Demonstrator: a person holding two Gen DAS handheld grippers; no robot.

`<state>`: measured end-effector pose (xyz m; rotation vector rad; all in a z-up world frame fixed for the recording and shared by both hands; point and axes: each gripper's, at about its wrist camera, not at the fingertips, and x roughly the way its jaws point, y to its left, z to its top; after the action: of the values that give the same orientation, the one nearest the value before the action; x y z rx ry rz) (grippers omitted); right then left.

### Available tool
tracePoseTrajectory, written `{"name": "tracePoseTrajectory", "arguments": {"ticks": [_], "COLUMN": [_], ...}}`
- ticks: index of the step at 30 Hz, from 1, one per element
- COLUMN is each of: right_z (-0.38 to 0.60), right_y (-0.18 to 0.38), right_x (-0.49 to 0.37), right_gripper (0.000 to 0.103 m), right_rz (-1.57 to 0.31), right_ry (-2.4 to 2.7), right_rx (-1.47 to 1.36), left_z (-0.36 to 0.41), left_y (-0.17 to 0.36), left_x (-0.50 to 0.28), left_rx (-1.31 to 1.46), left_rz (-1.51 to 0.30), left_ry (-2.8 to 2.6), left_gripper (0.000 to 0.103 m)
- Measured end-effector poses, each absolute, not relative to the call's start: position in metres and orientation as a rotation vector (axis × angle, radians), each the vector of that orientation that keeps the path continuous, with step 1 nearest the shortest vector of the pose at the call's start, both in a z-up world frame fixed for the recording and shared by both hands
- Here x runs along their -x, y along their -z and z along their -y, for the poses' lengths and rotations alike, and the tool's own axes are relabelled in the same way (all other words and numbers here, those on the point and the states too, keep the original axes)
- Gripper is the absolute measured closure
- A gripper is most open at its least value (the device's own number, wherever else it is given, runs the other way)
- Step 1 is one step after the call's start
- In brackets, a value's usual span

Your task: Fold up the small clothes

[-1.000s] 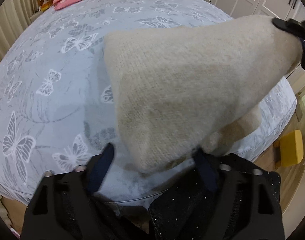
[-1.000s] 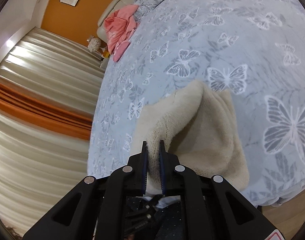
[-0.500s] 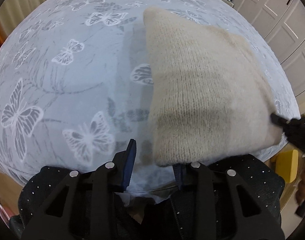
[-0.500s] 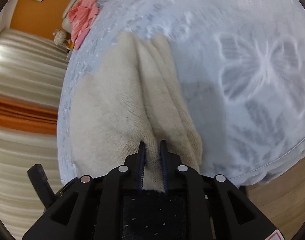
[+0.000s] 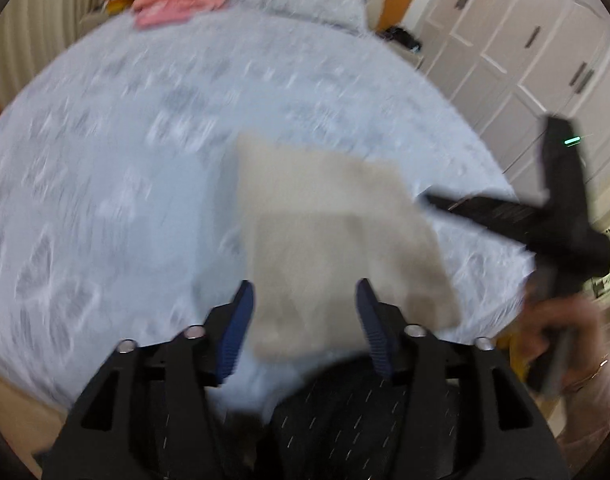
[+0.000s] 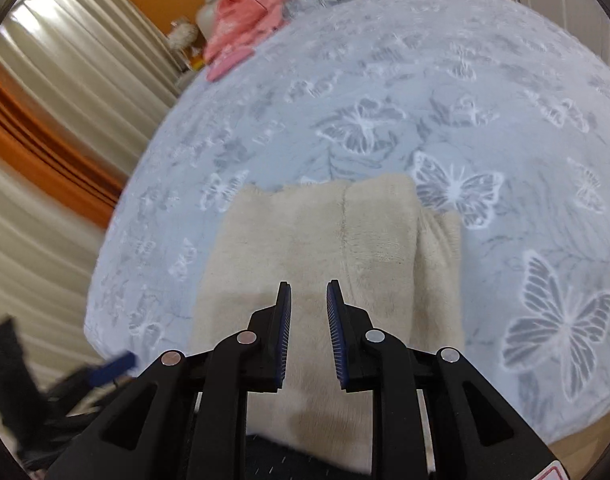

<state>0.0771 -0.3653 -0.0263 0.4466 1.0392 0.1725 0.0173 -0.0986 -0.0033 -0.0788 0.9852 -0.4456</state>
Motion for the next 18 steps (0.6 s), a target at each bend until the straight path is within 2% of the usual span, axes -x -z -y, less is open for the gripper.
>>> {"name": "tracePoseTrajectory", "arguments": {"ticks": [2, 3, 5, 7, 8, 12, 13, 15, 17, 18], "right_z": [0.367, 0.369, 0.376, 0.384, 0.384, 0.375, 0.376, 0.378, 0.381, 0.382], "right_y": [0.053, 0.077, 0.096, 0.079, 0.067, 0.038, 0.040, 0.049, 0.067, 0.083], "right_x": [-0.088, -0.094, -0.095, -0.089, -0.087, -0.101, -0.112, -0.128, -0.141, -0.148], "right_gripper": [0.086, 0.096, 0.097, 0.096, 0.088, 0.085, 0.079, 0.045, 0.043, 0.049], "right_rz": [-1.107, -1.177, -1.211, -1.179, -1.148, -1.093, -1.091, -1.106, -1.141, -1.180], "right_ry": [-0.124, -0.064, -0.060, -0.060, -0.068, -0.114, -0.100, -0.004, 0.064, 0.047], "right_rx": [-0.430, -0.389, -0.421, -0.499, -0.508, -0.441, -0.436, -0.398, -0.386, -0.417], "left_z": [0.117, 0.129, 0.139, 0.139, 0.136, 0.120, 0.119, 0.121, 0.124, 0.125], "left_y": [0.011, 0.028, 0.059, 0.084, 0.088, 0.096, 0.096, 0.096, 0.093, 0.094], "left_x": [-0.031, -0.044, -0.061, -0.069, -0.070, -0.074, -0.075, -0.076, -0.073, -0.073], "left_rx": [0.034, -0.004, -0.042, -0.067, -0.063, 0.034, 0.042, 0.022, -0.005, -0.015], "left_rz": [-0.965, -0.994, -1.070, -1.112, -1.112, -1.146, -1.150, -1.145, -1.136, -1.132], "left_ry": [0.438, 0.412, 0.362, 0.302, 0.294, 0.290, 0.287, 0.288, 0.290, 0.292], "left_gripper": [0.040, 0.040, 0.039, 0.038, 0.035, 0.025, 0.024, 0.023, 0.023, 0.022]}}
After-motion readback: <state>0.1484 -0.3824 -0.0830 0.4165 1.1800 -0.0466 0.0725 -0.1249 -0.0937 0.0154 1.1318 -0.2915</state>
